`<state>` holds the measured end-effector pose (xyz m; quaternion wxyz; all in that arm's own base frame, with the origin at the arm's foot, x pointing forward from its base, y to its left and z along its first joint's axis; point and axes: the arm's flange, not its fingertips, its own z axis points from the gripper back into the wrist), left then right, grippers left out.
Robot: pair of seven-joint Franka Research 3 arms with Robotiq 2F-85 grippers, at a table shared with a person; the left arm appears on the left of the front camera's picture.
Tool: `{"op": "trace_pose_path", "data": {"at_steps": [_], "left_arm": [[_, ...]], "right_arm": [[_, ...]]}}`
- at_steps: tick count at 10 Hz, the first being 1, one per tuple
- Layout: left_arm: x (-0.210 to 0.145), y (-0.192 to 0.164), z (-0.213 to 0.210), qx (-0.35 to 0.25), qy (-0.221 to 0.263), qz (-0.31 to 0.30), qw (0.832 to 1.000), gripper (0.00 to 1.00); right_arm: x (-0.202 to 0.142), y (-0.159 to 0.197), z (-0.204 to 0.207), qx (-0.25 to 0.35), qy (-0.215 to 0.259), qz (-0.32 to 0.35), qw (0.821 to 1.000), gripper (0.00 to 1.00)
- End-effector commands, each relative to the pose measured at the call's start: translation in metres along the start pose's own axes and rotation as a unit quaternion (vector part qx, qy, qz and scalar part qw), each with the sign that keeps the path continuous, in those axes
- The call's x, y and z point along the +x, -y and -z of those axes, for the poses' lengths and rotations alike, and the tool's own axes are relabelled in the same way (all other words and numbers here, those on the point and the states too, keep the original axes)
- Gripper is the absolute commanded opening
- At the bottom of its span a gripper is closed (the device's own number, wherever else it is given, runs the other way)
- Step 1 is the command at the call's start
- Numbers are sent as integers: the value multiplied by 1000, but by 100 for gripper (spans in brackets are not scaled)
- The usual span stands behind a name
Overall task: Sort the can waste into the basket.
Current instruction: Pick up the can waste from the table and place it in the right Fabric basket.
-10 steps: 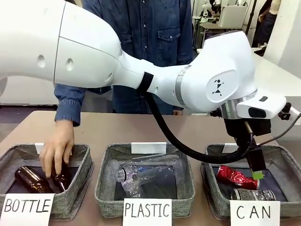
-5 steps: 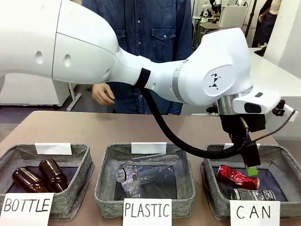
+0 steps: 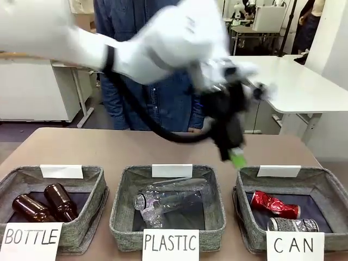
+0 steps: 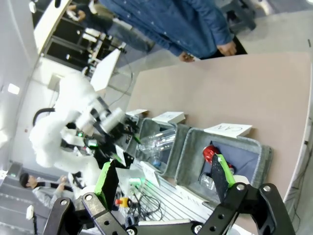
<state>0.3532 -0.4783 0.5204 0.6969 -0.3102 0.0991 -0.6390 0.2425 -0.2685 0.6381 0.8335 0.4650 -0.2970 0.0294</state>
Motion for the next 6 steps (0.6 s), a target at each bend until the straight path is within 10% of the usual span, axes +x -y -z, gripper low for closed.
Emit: {"op": "trace_pose_path", "data": {"at_steps": [1, 4, 6], "left_arm": [[-117, 7, -51, -26, 63, -73, 995, 100], [-288, 7, -117, -111, 246, -226, 936, 100], [-399, 2, -142, -138, 446, -341, 816, 100]], "right_arm": [[-1, -2, -1, 2, 0, -4, 1000, 100], [6, -24, -13, 21, 1, -37, 999, 100], [22, -67, 73, 111, -89, -90, 986, 100]]}}
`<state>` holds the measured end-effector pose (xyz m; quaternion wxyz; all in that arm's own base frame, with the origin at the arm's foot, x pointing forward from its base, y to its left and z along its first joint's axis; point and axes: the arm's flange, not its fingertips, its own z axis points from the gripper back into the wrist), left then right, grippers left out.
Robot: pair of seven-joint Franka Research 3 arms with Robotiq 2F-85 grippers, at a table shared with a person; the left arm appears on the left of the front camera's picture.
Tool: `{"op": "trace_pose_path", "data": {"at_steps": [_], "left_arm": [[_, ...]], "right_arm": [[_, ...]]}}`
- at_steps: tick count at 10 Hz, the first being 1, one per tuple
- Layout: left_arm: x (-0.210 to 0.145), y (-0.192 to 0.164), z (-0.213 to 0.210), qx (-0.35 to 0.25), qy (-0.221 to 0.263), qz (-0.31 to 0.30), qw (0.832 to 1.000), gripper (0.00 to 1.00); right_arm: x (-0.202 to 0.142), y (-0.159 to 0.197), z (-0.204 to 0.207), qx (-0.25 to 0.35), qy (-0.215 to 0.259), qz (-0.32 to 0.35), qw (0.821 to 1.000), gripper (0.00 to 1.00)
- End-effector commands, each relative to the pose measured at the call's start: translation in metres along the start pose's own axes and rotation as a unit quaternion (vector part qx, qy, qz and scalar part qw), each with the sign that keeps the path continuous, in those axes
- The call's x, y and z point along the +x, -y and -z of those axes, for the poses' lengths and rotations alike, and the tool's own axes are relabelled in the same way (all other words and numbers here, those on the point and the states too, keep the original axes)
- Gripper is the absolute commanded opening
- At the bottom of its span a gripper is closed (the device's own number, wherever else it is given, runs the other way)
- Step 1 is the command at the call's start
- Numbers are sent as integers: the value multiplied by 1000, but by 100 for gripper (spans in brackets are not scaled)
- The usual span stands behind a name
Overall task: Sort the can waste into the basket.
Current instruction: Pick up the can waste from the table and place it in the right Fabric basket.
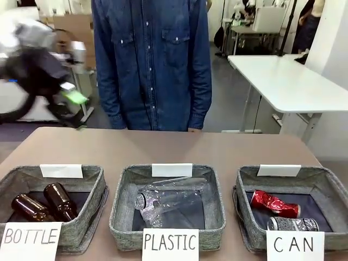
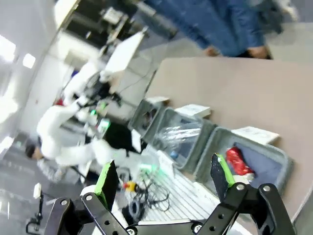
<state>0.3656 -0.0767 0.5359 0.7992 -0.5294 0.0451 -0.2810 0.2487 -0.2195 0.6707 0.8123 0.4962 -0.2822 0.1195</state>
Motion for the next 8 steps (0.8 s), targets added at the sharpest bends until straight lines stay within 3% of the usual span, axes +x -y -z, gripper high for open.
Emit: {"op": "trace_pose_path", "data": {"at_steps": [1, 4, 5, 6, 7, 8], "left_arm": [[-40, -27, -41, -71, 246, -104, 961, 100], [-86, -74, -92, -116, 409, -133, 895, 100], [-93, -82, -103, -143, 424, -112, 887, 100], [-96, -89, -110, -159, 424, -101, 886, 100], [-95, -94, -107, -171, 366, -76, 912, 100], [-105, -94, -121, -144, 405, -145, 891, 100]], "right_arm": [[27, -12, 92, 88, -78, -29, 993, 100], [31, -20, 216, 143, -176, 9, 974, 100], [24, -22, 240, 150, -189, 30, 970, 100], [18, -16, 257, 151, -170, 60, 972, 100], [17, -5, 261, 112, -130, 82, 982, 100], [18, -12, 261, 153, -202, 21, 967, 100]]}}
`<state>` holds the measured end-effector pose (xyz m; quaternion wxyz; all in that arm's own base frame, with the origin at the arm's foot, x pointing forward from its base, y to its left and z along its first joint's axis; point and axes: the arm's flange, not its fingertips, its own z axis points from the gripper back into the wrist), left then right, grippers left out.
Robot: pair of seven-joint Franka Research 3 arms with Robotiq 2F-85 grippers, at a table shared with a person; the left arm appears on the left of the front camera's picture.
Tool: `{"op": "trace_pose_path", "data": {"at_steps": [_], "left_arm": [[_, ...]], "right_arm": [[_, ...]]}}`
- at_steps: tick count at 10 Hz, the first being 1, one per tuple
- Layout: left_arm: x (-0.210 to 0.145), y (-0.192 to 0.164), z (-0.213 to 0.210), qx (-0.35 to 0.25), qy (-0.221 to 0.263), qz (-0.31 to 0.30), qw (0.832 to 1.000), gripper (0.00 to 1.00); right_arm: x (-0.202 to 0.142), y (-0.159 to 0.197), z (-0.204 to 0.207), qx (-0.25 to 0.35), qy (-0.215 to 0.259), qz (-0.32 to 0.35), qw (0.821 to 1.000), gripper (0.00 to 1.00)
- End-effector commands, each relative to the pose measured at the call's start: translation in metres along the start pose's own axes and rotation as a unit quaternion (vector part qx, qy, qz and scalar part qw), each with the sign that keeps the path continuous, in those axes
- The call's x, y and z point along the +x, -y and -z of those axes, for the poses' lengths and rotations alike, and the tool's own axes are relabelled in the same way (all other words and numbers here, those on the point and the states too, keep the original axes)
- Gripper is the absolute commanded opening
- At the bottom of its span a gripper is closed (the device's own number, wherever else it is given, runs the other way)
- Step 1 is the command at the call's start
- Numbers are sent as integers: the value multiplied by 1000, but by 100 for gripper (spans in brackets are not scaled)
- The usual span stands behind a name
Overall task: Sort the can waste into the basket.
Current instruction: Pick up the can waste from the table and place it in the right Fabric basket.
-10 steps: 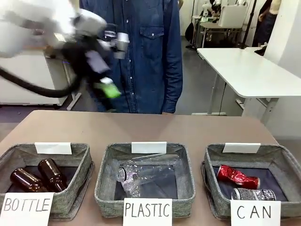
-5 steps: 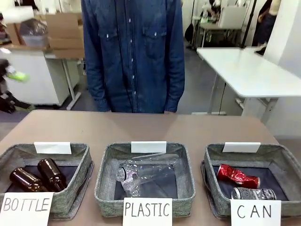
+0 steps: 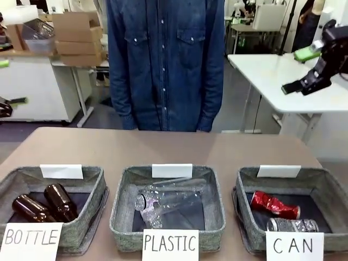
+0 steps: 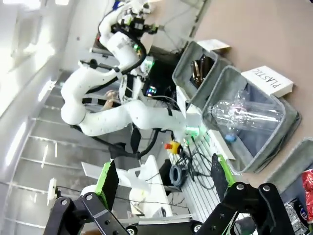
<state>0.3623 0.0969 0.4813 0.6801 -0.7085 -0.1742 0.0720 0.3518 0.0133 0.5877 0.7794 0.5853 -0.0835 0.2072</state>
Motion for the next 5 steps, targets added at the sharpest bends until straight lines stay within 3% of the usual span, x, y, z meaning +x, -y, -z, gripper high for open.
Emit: {"op": "trace_pose_path", "data": {"at_steps": [1, 5], "left_arm": [[0, 2, -5, 24, 4, -11, 1000, 100], [0, 2, -5, 24, 4, -11, 1000, 100]], "right_arm": [[-1, -12, -4, 11, -22, -27, 999, 100], [-1, -12, -4, 11, -22, -27, 999, 100]]}}
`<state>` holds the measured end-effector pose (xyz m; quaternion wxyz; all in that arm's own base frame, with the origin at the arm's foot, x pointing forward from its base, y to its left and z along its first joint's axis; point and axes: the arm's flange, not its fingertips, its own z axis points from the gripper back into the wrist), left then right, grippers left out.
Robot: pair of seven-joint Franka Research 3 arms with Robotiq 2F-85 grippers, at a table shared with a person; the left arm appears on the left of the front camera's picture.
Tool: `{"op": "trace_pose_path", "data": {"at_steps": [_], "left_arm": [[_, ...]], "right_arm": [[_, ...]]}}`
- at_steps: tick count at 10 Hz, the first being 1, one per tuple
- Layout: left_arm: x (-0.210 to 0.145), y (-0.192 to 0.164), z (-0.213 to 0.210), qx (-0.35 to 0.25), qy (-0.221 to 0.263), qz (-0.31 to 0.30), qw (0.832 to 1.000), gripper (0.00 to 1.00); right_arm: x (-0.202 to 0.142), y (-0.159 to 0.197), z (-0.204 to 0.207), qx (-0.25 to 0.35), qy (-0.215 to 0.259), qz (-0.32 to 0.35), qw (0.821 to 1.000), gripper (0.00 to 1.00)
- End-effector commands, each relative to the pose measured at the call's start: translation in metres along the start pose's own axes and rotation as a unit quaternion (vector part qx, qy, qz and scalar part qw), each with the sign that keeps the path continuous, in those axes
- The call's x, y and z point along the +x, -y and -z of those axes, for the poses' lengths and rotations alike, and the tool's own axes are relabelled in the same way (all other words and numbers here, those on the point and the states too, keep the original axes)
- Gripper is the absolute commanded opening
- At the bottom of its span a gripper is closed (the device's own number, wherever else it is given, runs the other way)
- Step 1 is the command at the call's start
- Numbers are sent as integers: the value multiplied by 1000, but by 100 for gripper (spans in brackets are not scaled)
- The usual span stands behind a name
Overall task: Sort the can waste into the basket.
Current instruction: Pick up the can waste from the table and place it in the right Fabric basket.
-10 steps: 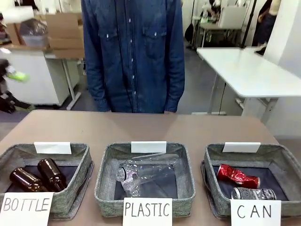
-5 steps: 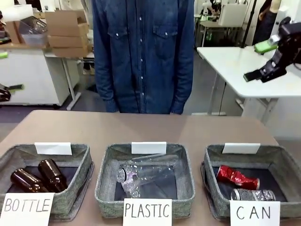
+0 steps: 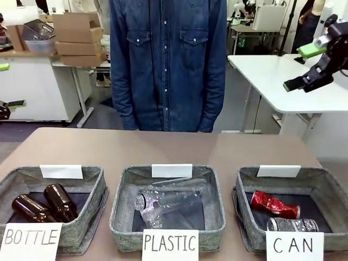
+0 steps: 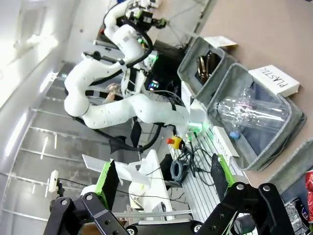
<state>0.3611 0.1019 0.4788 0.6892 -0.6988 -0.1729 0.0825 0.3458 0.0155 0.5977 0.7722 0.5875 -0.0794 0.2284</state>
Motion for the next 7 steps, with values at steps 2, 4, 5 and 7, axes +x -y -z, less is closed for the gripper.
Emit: {"op": "trace_pose_path", "data": {"at_steps": [2, 4, 5, 7], "left_arm": [[0, 4, 0, 9, -2, -6, 1000, 100], [0, 4, 0, 9, -2, -6, 1000, 100], [0, 4, 0, 9, -2, -6, 1000, 100], [0, 4, 0, 9, -2, -6, 1000, 100]], "right_arm": [[0, 0, -3, 2, -8, -11, 1000, 100], [0, 0, -3, 2, -8, -11, 1000, 100], [0, 0, -3, 2, -8, -11, 1000, 100], [0, 0, -3, 2, -8, -11, 1000, 100]]}}
